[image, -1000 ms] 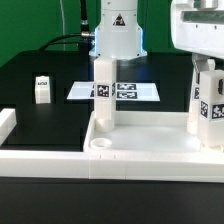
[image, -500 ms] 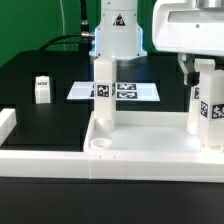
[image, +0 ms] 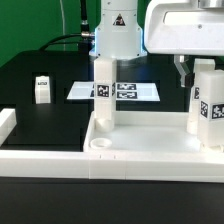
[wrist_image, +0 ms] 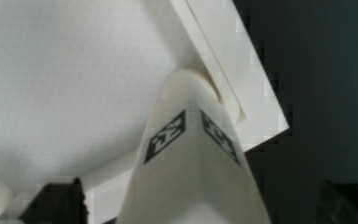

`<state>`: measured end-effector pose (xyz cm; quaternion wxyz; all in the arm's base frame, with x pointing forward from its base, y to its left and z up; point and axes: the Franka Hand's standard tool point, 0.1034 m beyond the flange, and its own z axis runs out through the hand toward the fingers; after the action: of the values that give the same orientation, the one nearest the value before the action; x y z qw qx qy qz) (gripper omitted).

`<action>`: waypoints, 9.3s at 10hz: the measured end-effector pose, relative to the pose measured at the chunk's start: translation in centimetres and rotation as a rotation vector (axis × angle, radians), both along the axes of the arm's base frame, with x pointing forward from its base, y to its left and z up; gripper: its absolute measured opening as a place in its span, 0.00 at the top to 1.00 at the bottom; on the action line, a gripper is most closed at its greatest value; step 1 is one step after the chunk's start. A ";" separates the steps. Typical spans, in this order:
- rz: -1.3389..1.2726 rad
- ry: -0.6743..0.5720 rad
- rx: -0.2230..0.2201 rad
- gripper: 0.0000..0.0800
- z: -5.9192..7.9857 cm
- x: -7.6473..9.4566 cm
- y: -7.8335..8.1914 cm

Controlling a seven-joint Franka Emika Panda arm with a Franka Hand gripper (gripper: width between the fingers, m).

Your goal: Assemble desk

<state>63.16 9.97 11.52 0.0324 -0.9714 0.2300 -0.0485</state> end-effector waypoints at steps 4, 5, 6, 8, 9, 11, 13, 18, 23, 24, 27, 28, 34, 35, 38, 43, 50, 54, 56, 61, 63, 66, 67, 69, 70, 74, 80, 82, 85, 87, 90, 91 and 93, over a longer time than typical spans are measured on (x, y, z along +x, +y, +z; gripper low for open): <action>0.252 -0.009 -0.044 0.19 0.1 0.0 -0.1; 0.306 -0.010 -0.053 0.19 0.0 0.0 -0.1; 0.331 -0.011 -0.056 0.19 0.0 0.0 -0.1; 0.442 -0.012 -0.076 0.19 0.1 0.0 -0.2; 0.485 -0.012 -0.085 0.19 0.0 0.0 -0.3; 0.483 -0.012 -0.085 0.35 0.0 0.0 -0.3; 0.483 -0.012 -0.085 0.64 0.0 0.0 -0.3; 0.334 -0.008 -0.067 0.64 0.0 0.0 -0.3; -0.138 0.007 -0.015 0.64 -0.2 -0.1 0.0; -0.215 0.007 -0.006 0.64 -0.2 -0.1 0.0; -0.536 0.011 0.036 0.64 -0.3 0.0 0.3; -0.615 0.016 0.053 0.64 -0.3 0.0 0.2; -0.816 0.027 0.085 0.38 -0.3 0.0 0.2; -0.772 0.024 0.079 0.38 -0.3 0.0 0.3; -0.549 0.012 0.056 0.19 -0.2 0.1 0.5; -0.212 -0.002 0.013 0.19 -0.2 0.2 0.5; 0.262 -0.020 -0.057 0.19 -0.1 0.3 0.5; 0.547 -0.024 -0.107 0.19 -0.1 0.3 0.1; 0.556 -0.024 -0.109 0.30 -0.2 0.3 0.1; 0.521 -0.023 -0.106 0.64 -0.2 0.3 0.0; 0.358 -0.020 -0.086 0.64 -0.2 0.3 0.0; 0.102 -0.014 -0.048 0.64 -0.3 0.2 -0.2; -0.013 -0.010 -0.026 0.64 -0.4 0.1 -0.2; -0.211 -0.004 -0.002 0.64 -0.5 0.1 0.0; -0.285 -0.002 0.007 0.64 -0.5 0.1 0.0; -0.632 0.010 0.047 0.64 -0.5 0.1 0.1; -0.819 0.020 0.079 0.43 -0.5 0.0 0.3; -0.701 0.012 0.068 0.21 -0.3 0.2 0.4; -0.477 0.003 0.042 0.19 -0.3 0.2 0.6; -0.333 -0.002 0.025 0.19 -0.3 0.2 0.5; -0.087 -0.013 -0.014 0.19 -0.2 0.3 0.5; -0.027 -0.015 -0.021 0.19 -0.2 0.3 0.5; 0.114 -0.018 -0.038 0.19 -0.3 0.3 0.5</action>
Offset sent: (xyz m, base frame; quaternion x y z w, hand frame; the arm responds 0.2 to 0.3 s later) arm 0.0019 0.0061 0.0052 0.0007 -0.0067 -0.1876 0.9822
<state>63.42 10.50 11.25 0.0185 -0.9829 0.1730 -0.0595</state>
